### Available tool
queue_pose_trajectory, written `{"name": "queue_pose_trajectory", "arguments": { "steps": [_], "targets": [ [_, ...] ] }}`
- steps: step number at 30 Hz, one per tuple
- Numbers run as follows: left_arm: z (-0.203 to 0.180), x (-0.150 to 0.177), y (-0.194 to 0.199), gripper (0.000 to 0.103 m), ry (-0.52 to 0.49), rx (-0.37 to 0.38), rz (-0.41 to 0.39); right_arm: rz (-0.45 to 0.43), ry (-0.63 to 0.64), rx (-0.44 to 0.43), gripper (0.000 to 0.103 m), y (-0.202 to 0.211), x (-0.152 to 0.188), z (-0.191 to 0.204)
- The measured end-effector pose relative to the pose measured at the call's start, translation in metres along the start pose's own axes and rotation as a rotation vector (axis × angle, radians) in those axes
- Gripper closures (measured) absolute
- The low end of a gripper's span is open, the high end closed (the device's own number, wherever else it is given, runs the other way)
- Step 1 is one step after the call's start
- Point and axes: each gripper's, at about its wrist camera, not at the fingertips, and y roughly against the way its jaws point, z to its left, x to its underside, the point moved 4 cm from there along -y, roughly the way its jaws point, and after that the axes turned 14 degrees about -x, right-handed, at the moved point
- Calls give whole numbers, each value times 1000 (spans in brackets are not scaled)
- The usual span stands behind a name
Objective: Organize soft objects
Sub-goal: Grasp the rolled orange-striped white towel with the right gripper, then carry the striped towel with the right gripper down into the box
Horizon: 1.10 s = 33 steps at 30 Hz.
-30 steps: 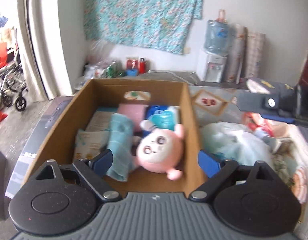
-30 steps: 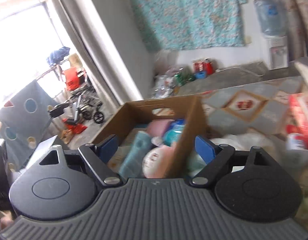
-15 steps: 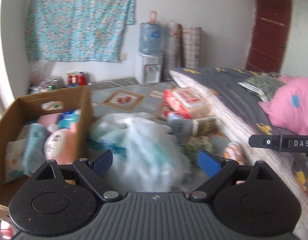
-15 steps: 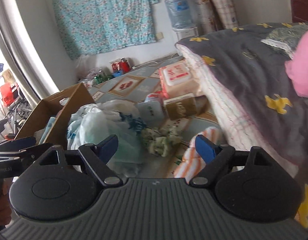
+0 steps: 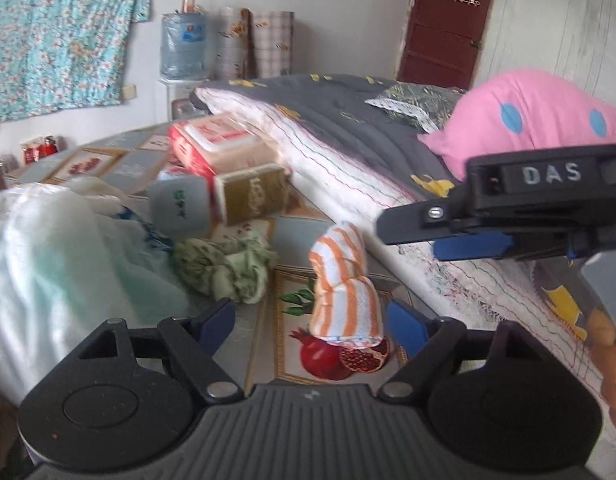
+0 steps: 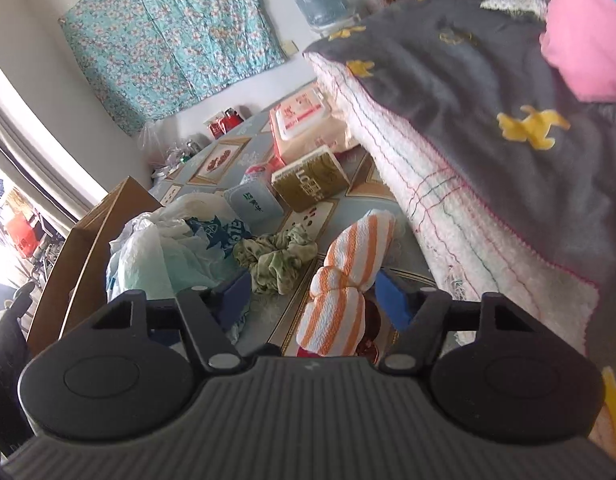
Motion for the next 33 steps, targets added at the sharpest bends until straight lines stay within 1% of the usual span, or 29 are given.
{"name": "queue_pose_trajectory", "arguments": {
  "steps": [2,3,5,6,7,10,13,15,16,17,18,20,24,28,33],
  "targets": [
    [-5,0,-11,26,-6,26,15,20,-18,9,40,-14,-3,-8],
    [-7,0,-16,26,-14,34,23,30,-25,15,40,-20,-4,-12],
    [-12,0,-26,28,-40,32,38,52,-43,26,42,-34,-6,-20],
    [-14,1,-31,32,-53,31,45,63,-51,31,42,-41,-7,-24],
    [-17,1,-36,33,-66,32,55,74,-59,42,43,-48,-8,-28],
    [-21,2,-46,33,-82,54,72,94,-83,57,43,-63,-9,-36],
    [-27,4,-50,38,-103,62,77,105,-91,64,45,-75,-9,-41],
    [-31,7,-53,50,-127,62,88,114,-96,65,48,-81,-8,-43],
    [-32,8,-56,53,-134,55,99,118,-100,64,51,-83,-7,-44],
    [-31,10,-59,58,-134,55,113,119,-107,54,52,-85,-7,-44],
    [-30,11,-61,60,-124,60,123,117,-117,43,53,-86,-6,-45],
    [-27,12,-60,61,-108,60,121,108,-126,30,55,-85,-5,-46],
    [-25,11,-54,64,-106,57,115,84,-135,13,57,-79,-3,-42],
    [-23,9,-35,64,-114,54,78,49,-119,-9,57,-61,-3,-29],
    [-16,6,-5,64,-118,42,18,9,-78,-54,57,-37,-2,-2]
  ]
}}
